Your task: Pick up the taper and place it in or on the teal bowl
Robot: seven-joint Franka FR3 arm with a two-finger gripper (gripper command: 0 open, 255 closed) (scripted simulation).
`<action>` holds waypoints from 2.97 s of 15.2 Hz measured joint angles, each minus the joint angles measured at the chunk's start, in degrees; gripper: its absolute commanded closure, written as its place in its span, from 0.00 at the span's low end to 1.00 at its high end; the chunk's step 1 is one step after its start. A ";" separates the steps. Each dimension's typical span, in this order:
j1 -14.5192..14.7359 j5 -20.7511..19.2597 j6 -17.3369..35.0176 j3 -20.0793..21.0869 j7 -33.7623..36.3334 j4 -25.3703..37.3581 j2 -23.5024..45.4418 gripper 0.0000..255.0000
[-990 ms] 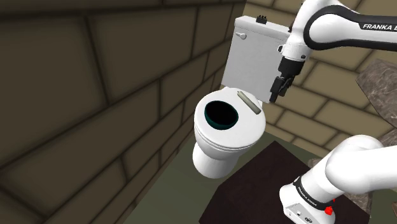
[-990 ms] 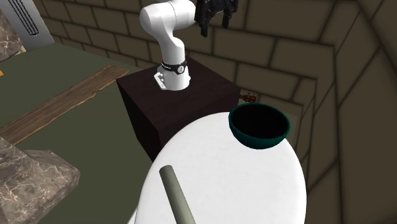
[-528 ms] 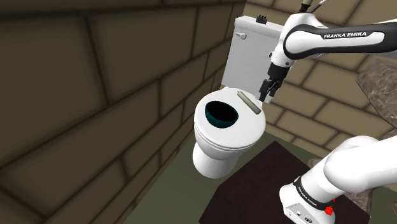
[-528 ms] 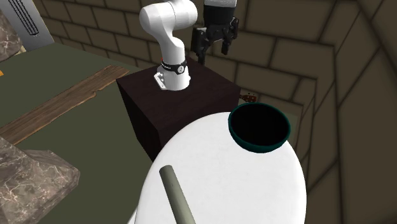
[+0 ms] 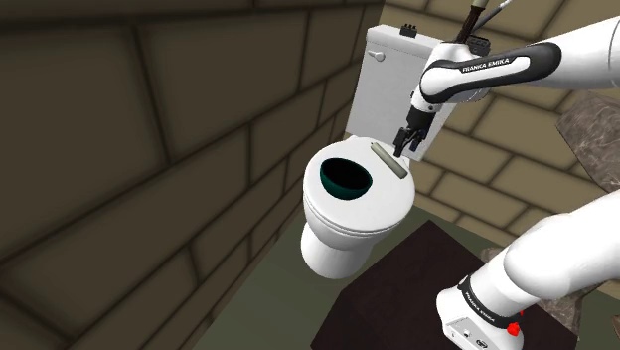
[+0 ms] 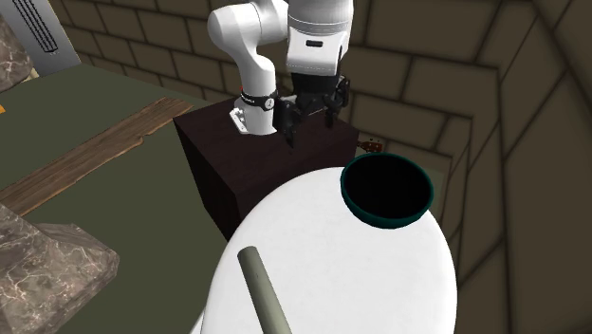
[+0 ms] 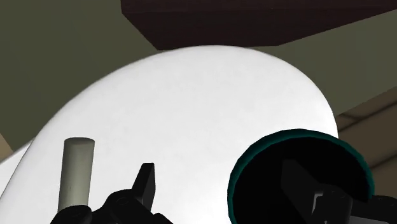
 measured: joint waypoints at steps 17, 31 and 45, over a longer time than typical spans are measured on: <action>-7.17 10.51 15.07 -4.19 -10.07 22.84 34.81 0.00; -12.35 15.48 18.59 -2.45 -12.82 37.49 51.93 0.00; -12.47 15.60 18.87 -2.35 -12.91 37.81 52.47 1.00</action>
